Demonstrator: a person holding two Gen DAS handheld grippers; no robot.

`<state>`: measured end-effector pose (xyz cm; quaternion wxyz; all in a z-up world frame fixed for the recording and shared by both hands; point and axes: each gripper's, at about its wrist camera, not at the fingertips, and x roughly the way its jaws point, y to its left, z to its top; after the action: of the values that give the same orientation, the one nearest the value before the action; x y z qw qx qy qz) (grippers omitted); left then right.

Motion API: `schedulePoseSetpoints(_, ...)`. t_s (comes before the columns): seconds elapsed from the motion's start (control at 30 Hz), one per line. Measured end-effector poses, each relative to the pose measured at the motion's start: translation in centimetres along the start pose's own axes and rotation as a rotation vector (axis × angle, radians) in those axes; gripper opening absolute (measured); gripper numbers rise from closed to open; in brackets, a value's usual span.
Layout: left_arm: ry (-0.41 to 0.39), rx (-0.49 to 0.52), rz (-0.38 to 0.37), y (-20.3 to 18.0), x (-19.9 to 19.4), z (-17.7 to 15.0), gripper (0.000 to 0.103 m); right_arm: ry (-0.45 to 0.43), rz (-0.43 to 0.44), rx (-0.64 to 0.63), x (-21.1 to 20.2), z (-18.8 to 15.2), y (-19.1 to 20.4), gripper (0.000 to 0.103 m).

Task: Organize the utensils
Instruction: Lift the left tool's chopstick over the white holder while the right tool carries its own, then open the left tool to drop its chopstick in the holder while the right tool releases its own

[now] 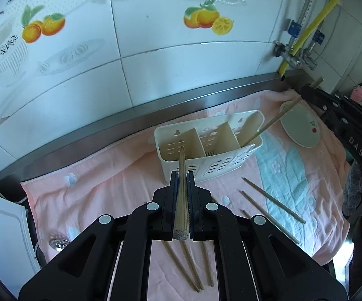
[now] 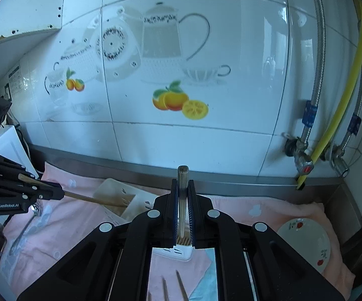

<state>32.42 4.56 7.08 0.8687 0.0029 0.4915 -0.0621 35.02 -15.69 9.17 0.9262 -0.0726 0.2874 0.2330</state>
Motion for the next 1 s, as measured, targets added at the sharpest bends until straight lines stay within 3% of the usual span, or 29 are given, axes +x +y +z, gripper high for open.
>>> schedulePoseSetpoints(0.3, -0.007, -0.052, -0.013, 0.5, 0.7, 1.3, 0.009, -0.007, -0.005, 0.019, 0.0, -0.5, -0.8, 0.008)
schedulePoseSetpoints(0.47, -0.079, -0.071, -0.008, 0.7, -1.0, 1.0, 0.035, -0.045, -0.025, 0.014, -1.8, -0.4, -1.3, 0.021)
schedulePoseSetpoints(0.63, -0.177, -0.078, -0.005, 0.8, -4.1, -0.3, 0.044, -0.087, -0.04, 0.02, -4.7, -1.1, -1.7, 0.032)
schedulePoseSetpoints(0.77, -0.256, -0.065, 0.002, 0.7, -6.4, -1.9, 0.044, -0.113, -0.036, 0.017, -7.0, -2.0, -1.6, 0.043)
schedulePoseSetpoints(1.0, -0.324, -0.03, -0.003, -0.1, -6.3, -5.6, 0.044, -0.137, -0.025, 0.006, -9.5, -3.9, -1.0, 0.044)
